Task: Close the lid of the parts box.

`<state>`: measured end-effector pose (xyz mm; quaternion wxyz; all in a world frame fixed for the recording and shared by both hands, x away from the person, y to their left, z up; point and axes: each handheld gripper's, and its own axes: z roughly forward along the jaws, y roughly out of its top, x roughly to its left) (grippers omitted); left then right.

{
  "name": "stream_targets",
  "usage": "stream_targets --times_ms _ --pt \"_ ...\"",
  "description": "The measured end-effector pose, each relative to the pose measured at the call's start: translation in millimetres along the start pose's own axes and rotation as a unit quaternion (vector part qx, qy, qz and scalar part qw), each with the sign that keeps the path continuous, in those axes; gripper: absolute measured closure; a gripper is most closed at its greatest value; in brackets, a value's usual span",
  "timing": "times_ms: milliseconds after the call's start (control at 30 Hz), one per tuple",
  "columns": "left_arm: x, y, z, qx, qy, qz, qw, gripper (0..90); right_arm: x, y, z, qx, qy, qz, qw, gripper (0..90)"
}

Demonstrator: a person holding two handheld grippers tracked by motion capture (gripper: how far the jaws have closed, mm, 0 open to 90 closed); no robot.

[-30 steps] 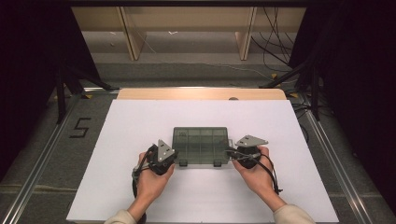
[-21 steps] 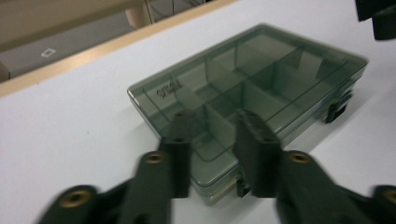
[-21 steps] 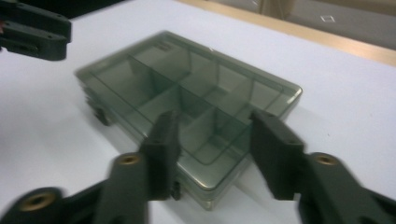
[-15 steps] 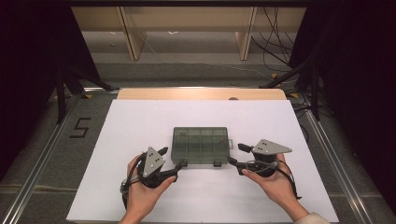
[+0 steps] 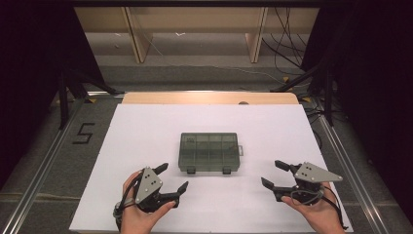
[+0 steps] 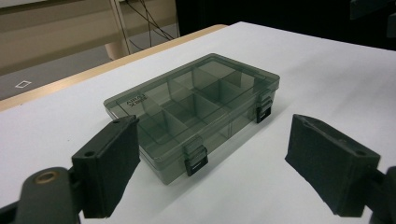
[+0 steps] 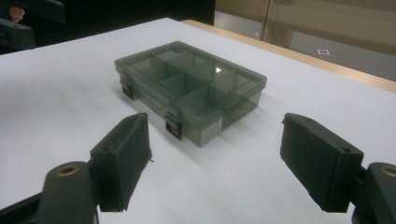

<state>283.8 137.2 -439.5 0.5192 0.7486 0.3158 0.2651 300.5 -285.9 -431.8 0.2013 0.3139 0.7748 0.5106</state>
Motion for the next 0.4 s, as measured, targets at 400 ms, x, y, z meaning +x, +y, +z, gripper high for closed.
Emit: stream_targets --times_ms 400 --pt "4.4 -6.8 8.5 0.013 -0.009 0.012 0.9998 16.0 -9.3 -8.1 -5.9 -0.026 -0.012 0.004 0.9996 24.8"
